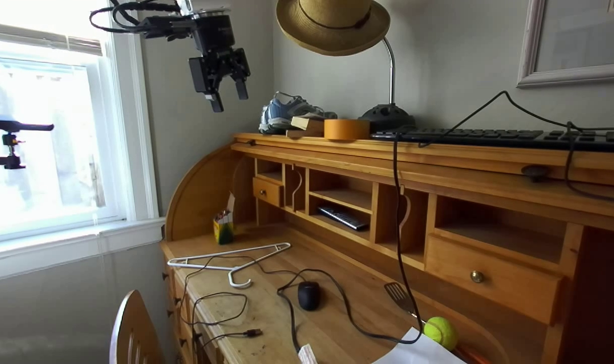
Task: Move the orange tape closer to the coat hanger
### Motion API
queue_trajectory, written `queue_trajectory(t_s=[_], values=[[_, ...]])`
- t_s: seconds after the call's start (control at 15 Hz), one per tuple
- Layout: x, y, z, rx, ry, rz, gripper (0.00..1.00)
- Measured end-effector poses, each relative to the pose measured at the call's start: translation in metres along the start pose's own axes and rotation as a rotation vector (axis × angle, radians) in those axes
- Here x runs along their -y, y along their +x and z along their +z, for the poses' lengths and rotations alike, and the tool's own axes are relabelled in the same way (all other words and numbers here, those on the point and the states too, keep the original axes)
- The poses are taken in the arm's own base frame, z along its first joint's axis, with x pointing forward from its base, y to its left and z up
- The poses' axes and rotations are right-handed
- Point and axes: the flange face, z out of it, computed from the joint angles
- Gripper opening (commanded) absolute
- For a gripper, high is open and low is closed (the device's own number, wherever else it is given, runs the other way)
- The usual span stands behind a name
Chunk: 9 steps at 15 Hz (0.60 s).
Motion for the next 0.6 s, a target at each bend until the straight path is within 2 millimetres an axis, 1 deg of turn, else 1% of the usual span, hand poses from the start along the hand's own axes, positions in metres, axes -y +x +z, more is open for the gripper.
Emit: queue_trajectory(t_s=[0.07, 0.2, 0.4, 0.6], values=[[0.001, 0.004, 0.001, -0.005, 0.002, 0.014, 1.0], [0.007, 0.017, 0.001, -0.021, 0.01, 0.052, 1.0], [0.02, 0.046, 0.005, -0.053, 0.019, 0.096, 1.0], [0.036, 0.074, 0.014, -0.087, 0.021, 0.125, 1.0]])
